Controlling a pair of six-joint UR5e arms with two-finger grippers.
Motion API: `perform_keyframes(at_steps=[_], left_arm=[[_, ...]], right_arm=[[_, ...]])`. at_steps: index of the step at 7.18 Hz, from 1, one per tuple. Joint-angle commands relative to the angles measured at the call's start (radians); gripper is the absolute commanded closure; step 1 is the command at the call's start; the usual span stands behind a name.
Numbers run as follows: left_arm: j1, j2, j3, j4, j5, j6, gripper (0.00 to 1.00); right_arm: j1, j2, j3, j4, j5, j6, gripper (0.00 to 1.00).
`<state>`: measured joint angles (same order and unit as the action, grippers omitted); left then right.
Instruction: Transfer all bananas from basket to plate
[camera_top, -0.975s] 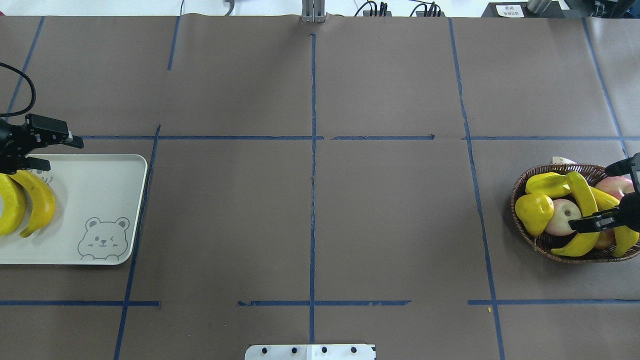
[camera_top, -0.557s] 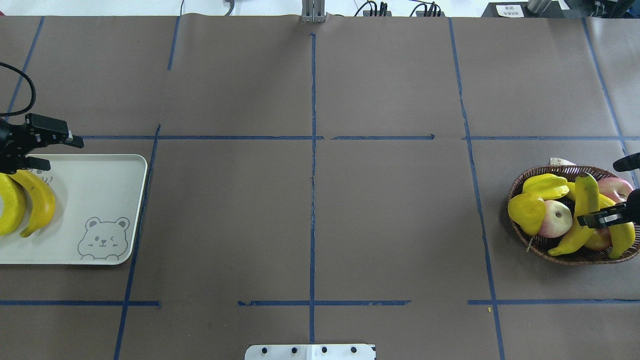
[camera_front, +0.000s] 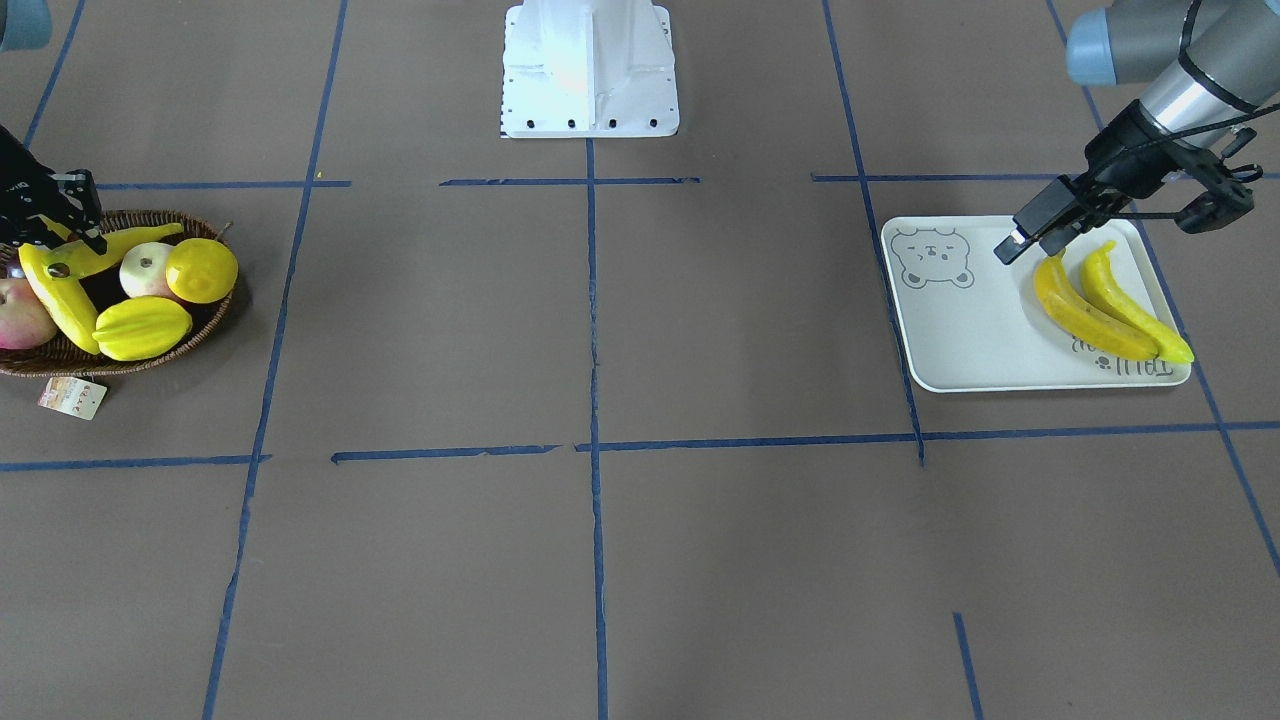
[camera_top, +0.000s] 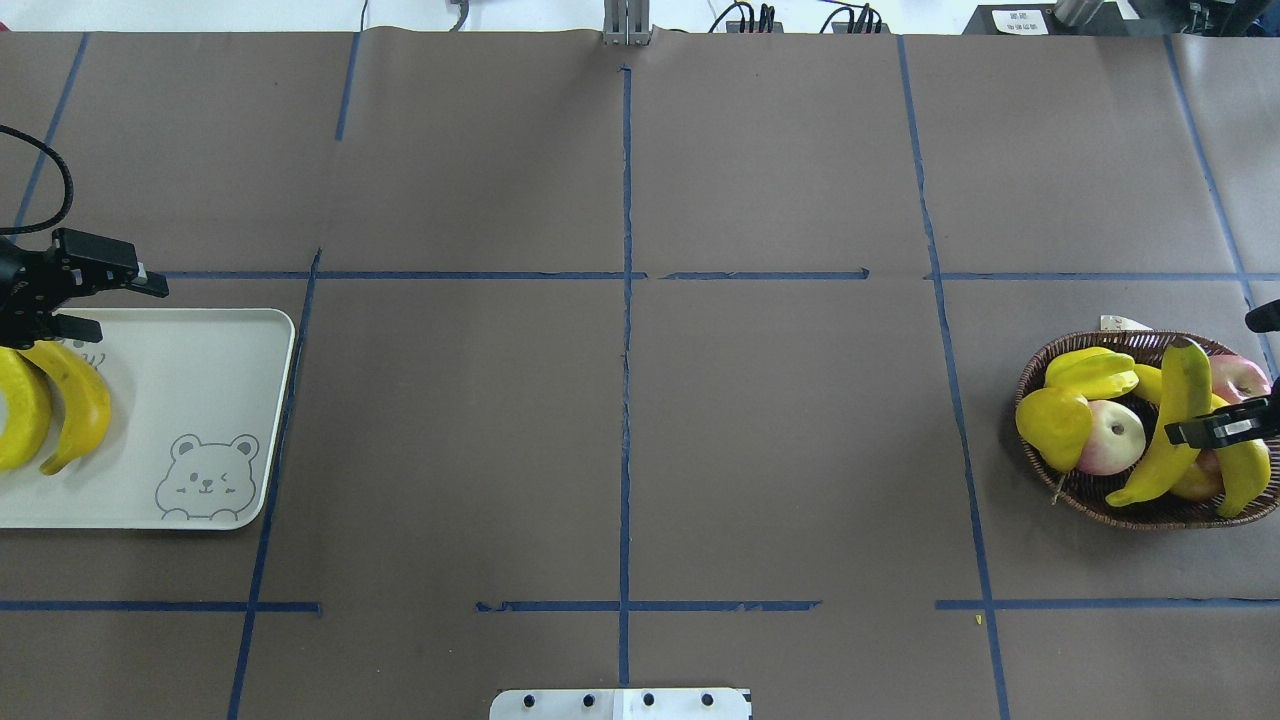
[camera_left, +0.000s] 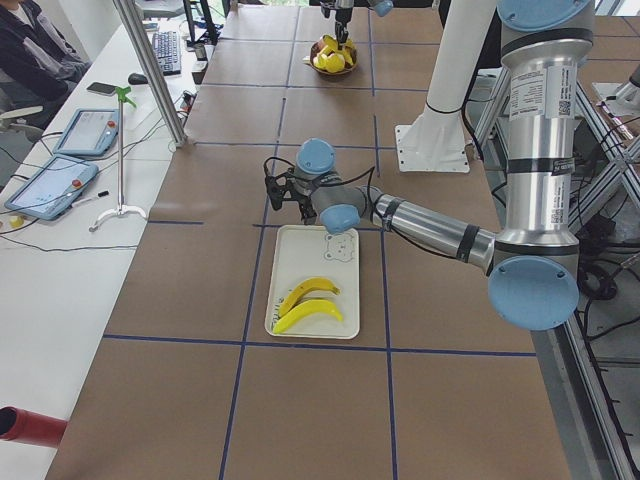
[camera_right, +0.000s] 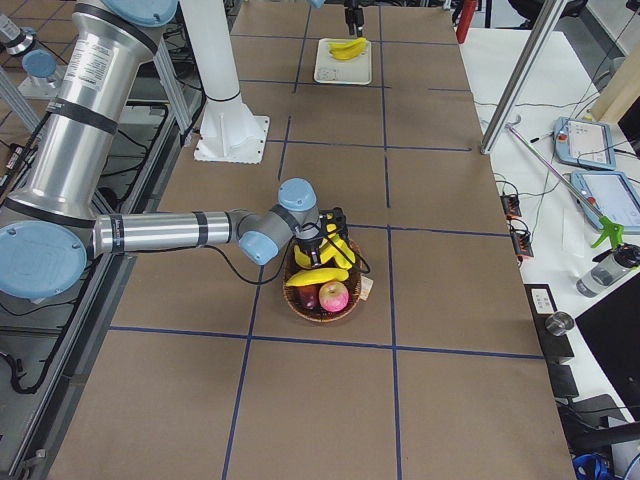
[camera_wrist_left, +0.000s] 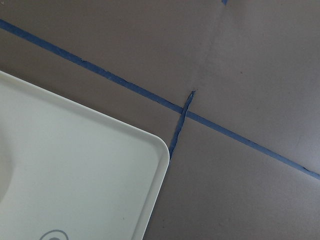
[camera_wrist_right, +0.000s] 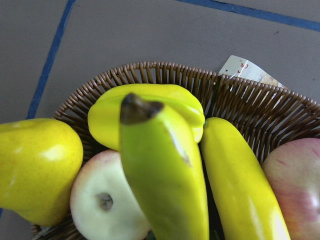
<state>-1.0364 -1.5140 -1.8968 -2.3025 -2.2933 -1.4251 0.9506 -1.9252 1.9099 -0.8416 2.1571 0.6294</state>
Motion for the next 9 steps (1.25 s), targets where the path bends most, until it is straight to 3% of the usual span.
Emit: perform_keyframes(at_steps=[1,4,7,9], left_arm=[[0.004,0.0,0.002,0.0,0.0,0.0,0.0],[0.007,0.0,0.005,0.0,0.0,0.0,0.0],[0.013,-0.003,0.005,0.002,0.0,0.0,0.0],[0.025,-0.026,0.012,0.002,0.002,-0.008,0.0]], right_arm=[[0.026,0.0,0.005,-0.001,0.041,-0.002,1.0],[0.048,-0.011,0.018,-0.001,0.082,-0.008,1.0],[0.16,0.002,0.05,-0.001,0.236,-0.01,1.0],[0.142,0.13,0.072,-0.141,0.242,-0.005,1.0]])
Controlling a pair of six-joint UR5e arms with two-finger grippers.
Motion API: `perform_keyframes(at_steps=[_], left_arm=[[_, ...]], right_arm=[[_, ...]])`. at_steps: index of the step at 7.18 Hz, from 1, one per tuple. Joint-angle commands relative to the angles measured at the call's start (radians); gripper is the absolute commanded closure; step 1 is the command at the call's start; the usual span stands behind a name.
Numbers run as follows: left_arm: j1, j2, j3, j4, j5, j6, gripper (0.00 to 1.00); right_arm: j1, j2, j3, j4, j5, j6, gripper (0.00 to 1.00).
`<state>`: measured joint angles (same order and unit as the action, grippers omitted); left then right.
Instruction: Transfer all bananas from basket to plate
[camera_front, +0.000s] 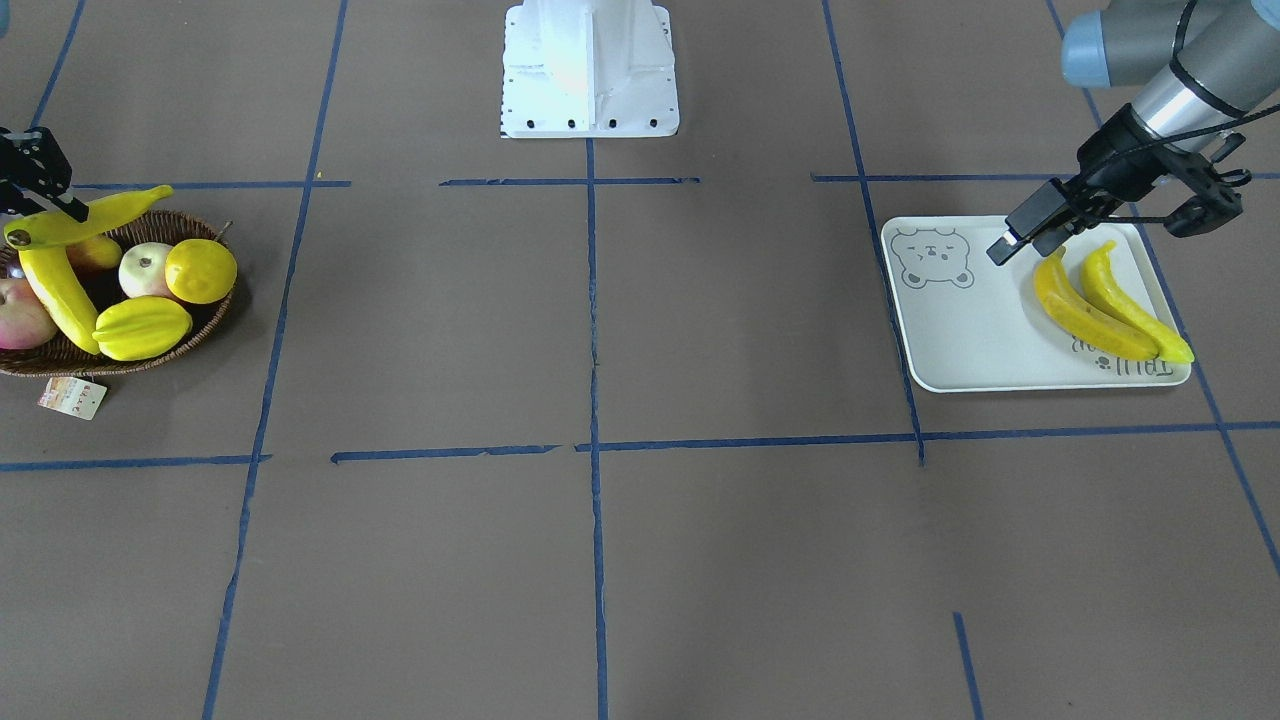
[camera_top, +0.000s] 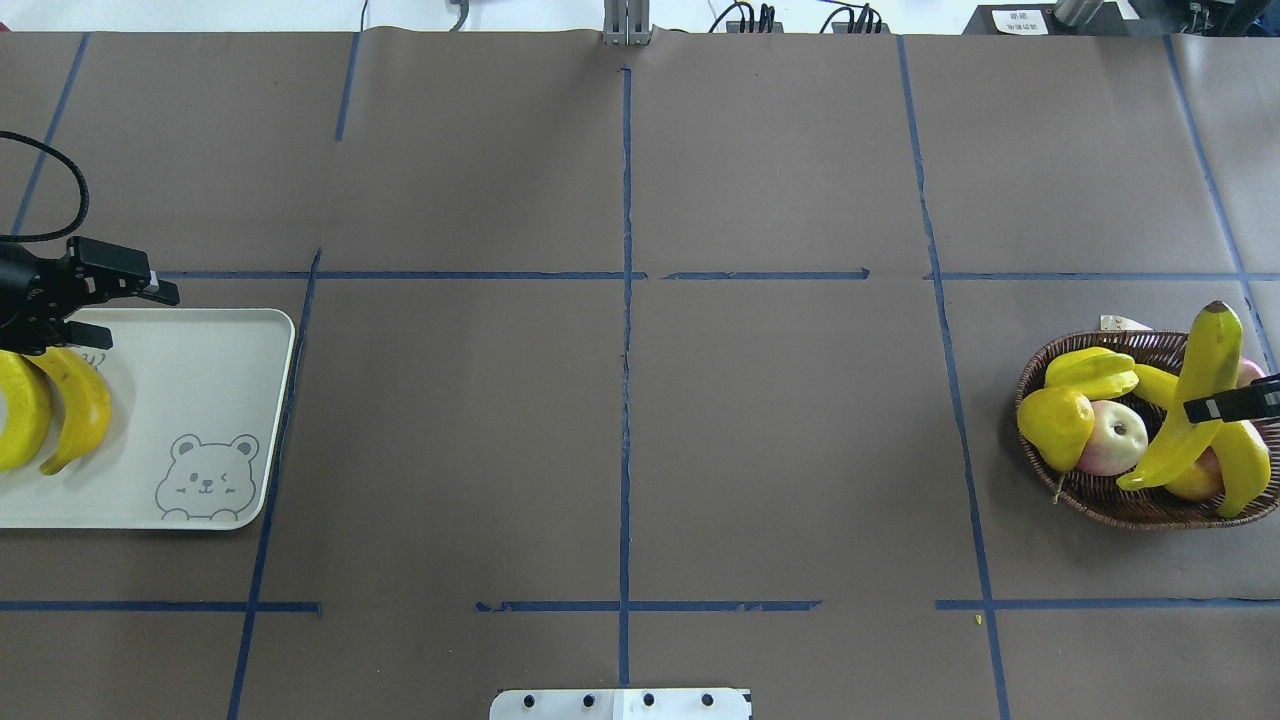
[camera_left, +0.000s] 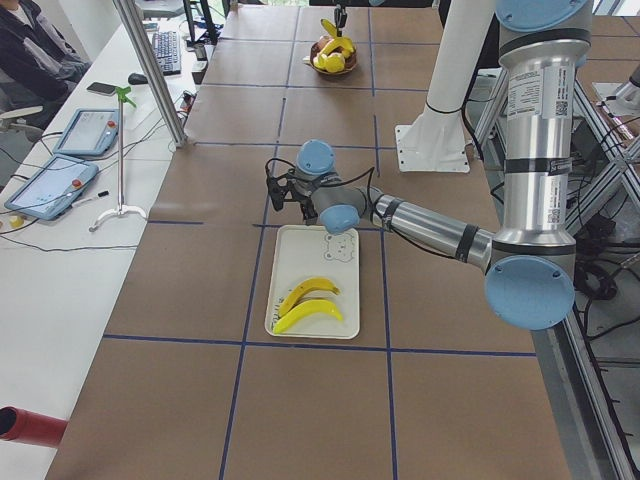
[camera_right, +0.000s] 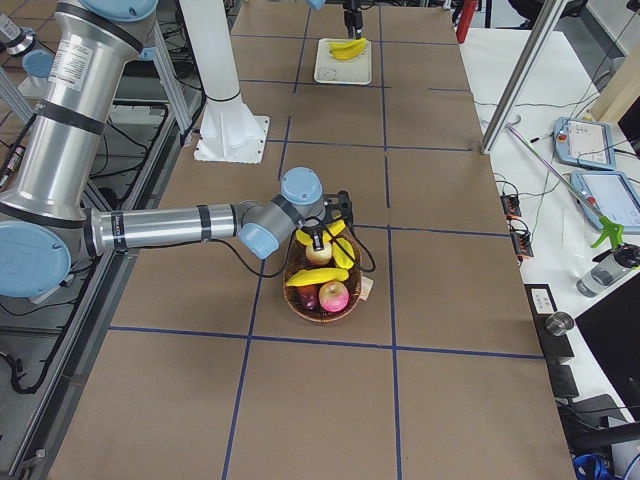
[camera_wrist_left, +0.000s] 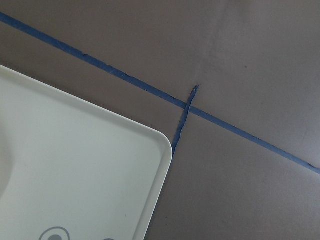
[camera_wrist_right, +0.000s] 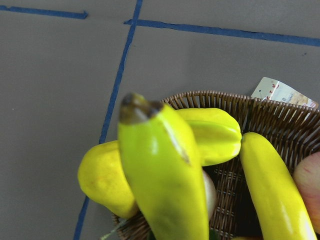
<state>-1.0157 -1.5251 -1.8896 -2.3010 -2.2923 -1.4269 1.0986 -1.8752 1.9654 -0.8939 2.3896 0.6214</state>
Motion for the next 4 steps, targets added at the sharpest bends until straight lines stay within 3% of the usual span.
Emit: perform_keyframes(at_steps=[1,4], left_arm=[[0.006,-0.042,0.004,0.002,0.0,-0.044,0.0],[0.029,-0.127,0.01,0.002,-0.001,-0.127,0.0]], right_arm=[[-0.016,0.173,0.051,-0.231,0.01,0.003,1.0],[-0.138,0.486,0.079,-0.61,-0.047,0.033,1.0]])
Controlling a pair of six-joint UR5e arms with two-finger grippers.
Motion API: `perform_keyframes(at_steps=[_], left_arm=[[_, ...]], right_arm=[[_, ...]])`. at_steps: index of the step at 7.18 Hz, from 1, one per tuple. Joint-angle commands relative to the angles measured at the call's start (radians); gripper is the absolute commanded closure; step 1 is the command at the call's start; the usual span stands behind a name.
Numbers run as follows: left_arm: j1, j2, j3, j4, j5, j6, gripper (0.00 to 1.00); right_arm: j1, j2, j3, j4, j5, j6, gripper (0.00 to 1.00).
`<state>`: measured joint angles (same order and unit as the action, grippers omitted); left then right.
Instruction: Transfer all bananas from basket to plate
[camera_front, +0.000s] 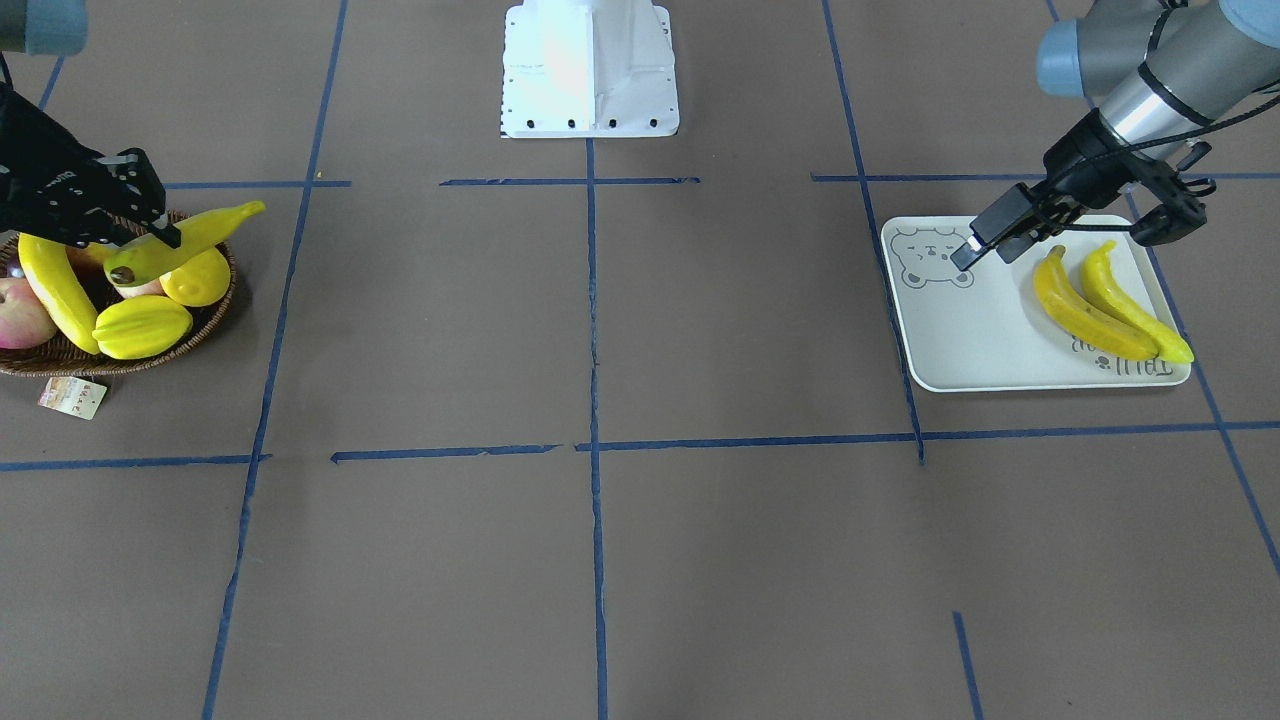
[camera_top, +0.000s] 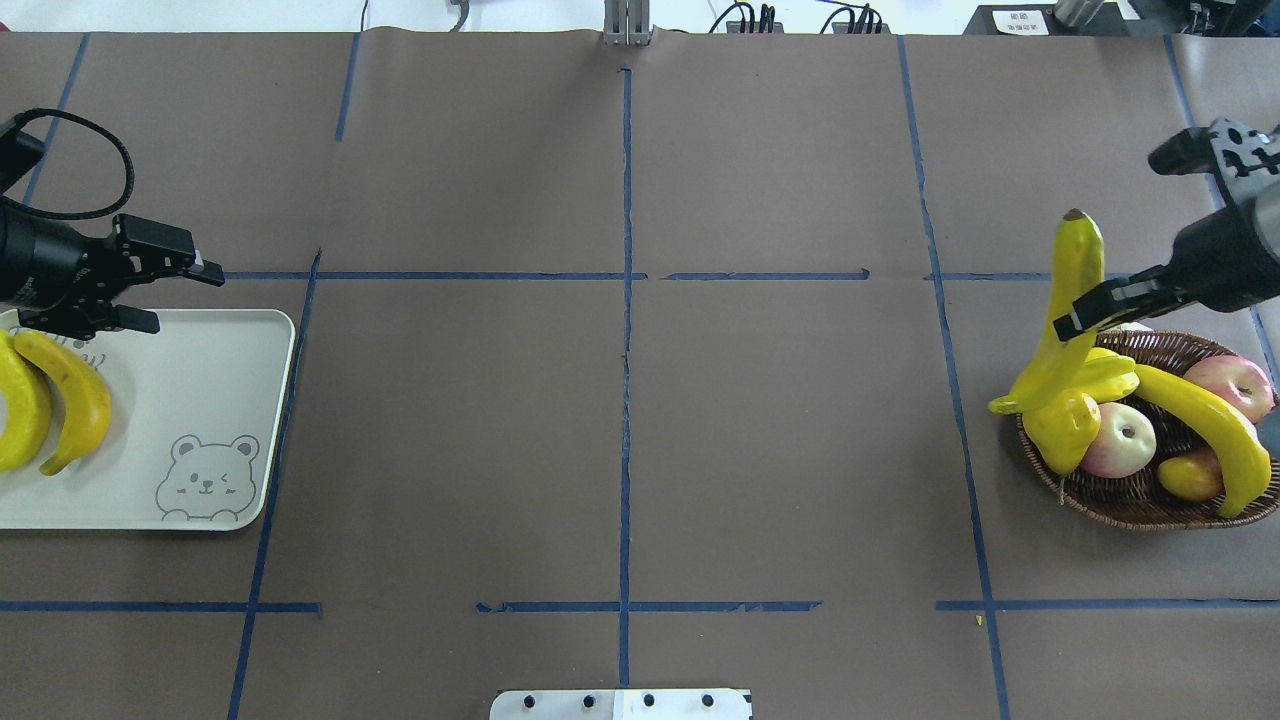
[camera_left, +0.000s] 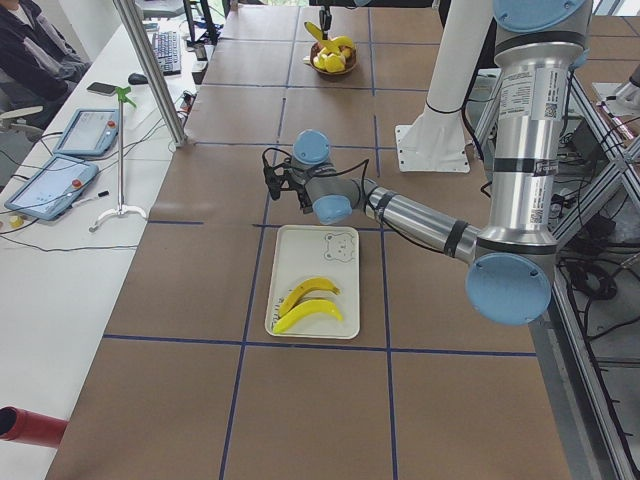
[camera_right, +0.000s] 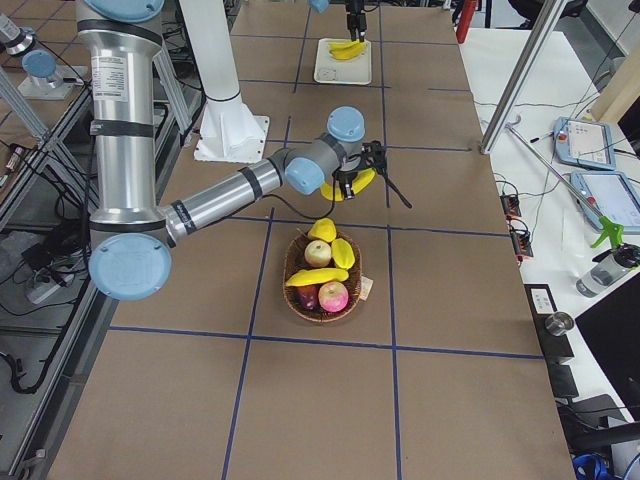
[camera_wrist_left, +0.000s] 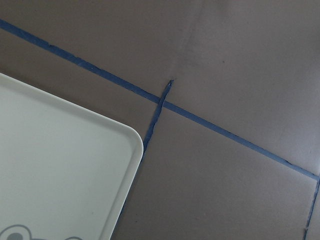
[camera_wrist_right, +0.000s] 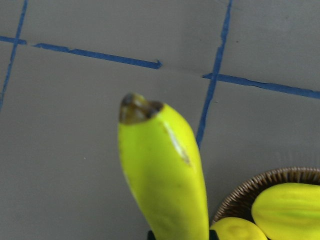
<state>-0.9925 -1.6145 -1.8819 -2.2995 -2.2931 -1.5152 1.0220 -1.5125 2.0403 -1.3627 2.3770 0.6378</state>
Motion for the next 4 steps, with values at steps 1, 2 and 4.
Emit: perform_keyframes(at_steps=[1,2,4], left_arm=[[0.014,-0.077,0.004,0.0,0.0,-0.075,0.0],[0.034,-0.129,0.006,-0.003,0.024,-0.074,0.0],[0.06,-0.227,0.004,-0.02,0.047,-0.039,0.01]], right_arm=[[-0.119,0.209,-0.003,-0.201,-0.062,0.061,1.0],[-0.178,0.288,-0.023,-0.219,-0.087,0.142,1.0],[-0.258,0.438,-0.115,-0.217,-0.102,0.273,1.0]])
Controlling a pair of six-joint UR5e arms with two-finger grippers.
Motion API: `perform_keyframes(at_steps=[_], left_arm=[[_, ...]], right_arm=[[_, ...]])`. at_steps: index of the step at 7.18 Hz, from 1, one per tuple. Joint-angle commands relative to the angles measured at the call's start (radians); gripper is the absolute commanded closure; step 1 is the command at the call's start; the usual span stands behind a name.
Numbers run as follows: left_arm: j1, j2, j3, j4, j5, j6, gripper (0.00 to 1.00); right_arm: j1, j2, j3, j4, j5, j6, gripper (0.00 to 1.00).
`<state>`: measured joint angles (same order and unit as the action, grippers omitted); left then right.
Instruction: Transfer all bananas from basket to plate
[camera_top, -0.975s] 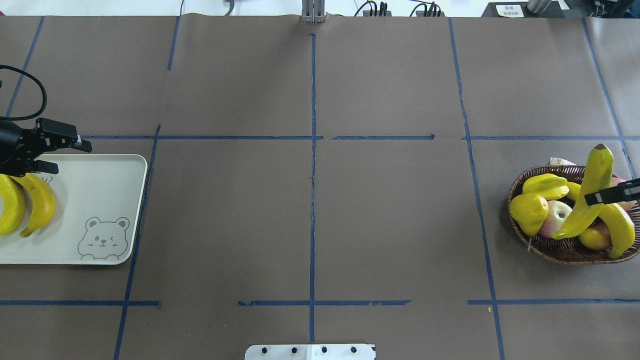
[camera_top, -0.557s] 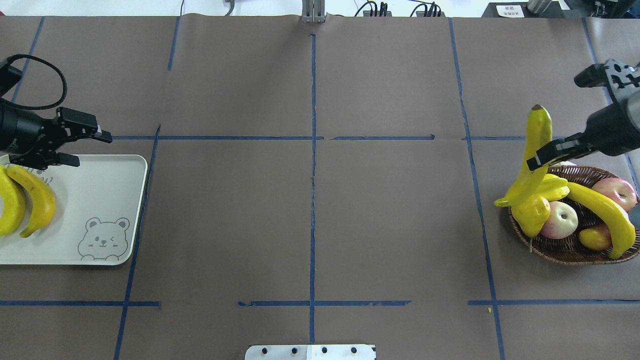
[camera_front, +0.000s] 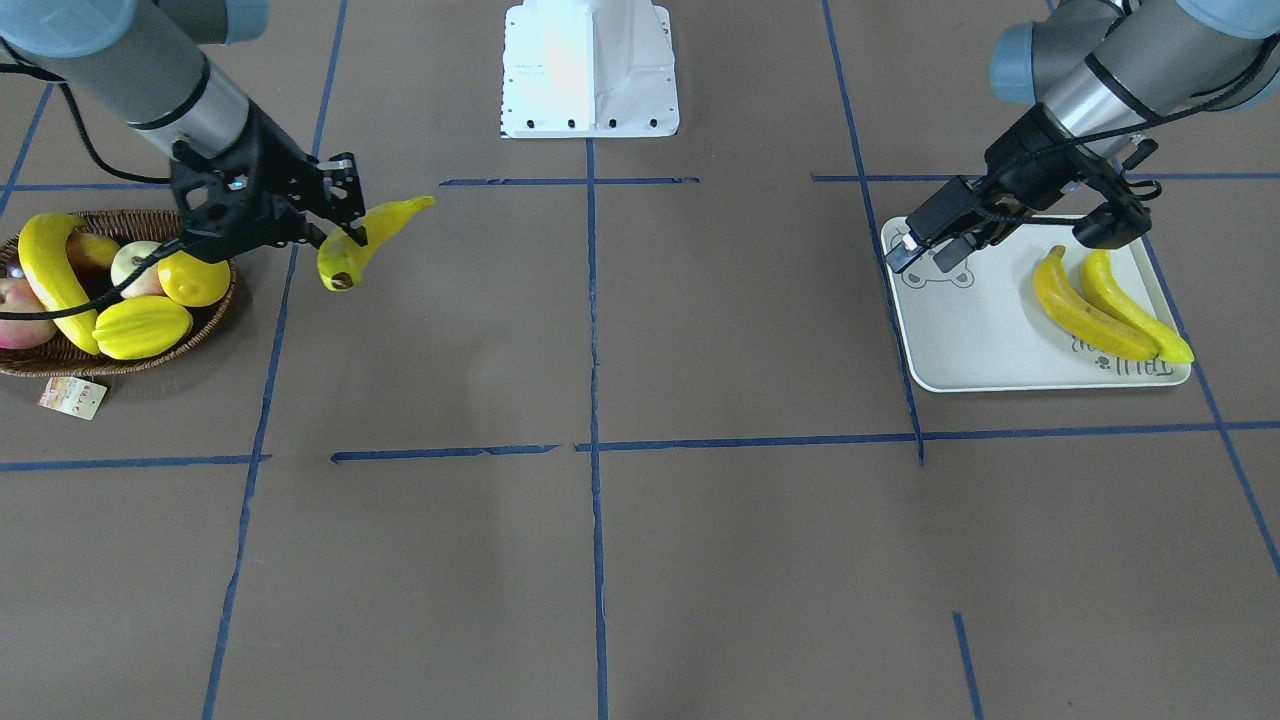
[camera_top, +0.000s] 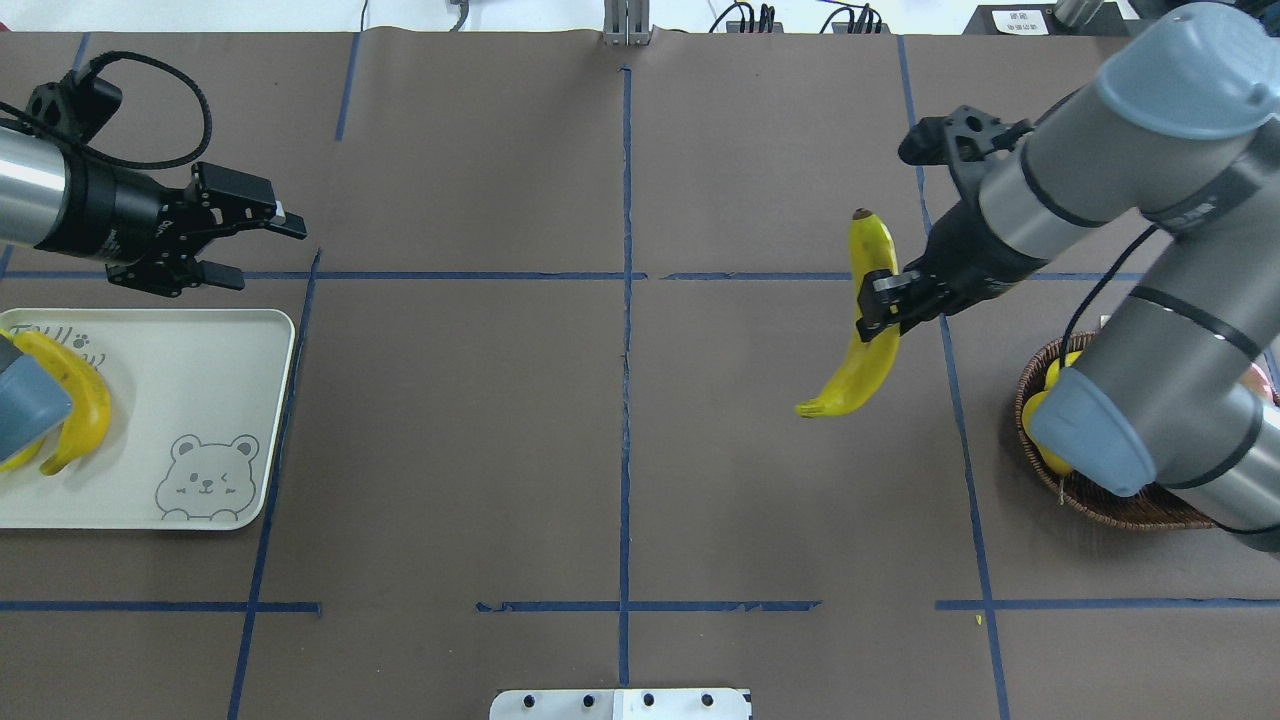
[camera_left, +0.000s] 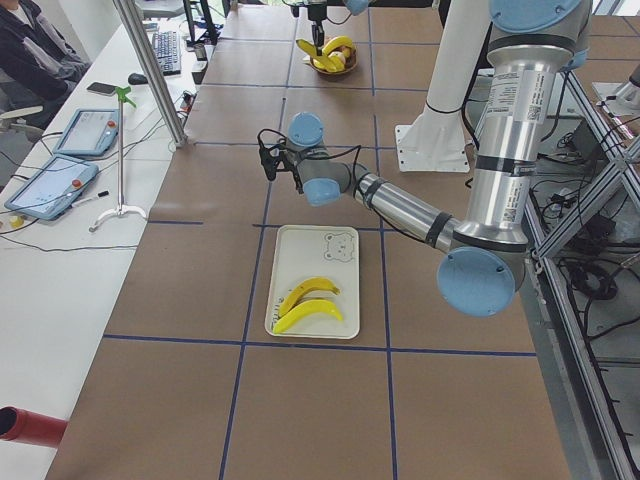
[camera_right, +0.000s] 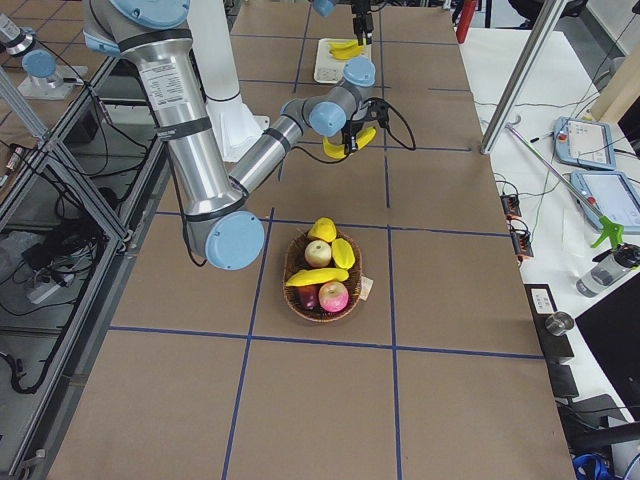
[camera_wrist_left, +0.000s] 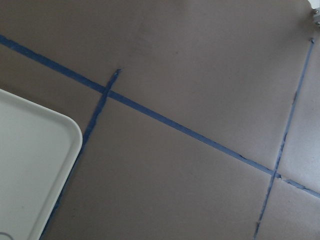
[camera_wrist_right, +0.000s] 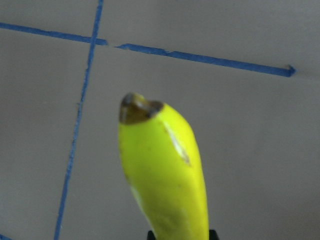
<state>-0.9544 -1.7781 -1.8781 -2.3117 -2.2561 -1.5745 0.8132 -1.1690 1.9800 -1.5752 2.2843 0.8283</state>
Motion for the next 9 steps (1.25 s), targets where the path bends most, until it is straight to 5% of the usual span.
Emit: perform_keyframes(at_steps=[1,4,9], left_arm=[[0.063,-0.111,-0.003,-0.023,0.003,0.093,0.01],[0.228,-0.178,0.017,-0.081,-0.003,0.468,0.02],[0.295,-0.205,0.054,-0.084,-0.077,0.734,0.02]], right_arm=[[-0.071,0.148,-0.093,-0.002,-0.009,0.132,1.0],[-0.077,0.281,-0.205,0.009,-0.002,0.181,1.0],[-0.117,0.377,-0.257,0.009,0.023,0.266,0.99]])
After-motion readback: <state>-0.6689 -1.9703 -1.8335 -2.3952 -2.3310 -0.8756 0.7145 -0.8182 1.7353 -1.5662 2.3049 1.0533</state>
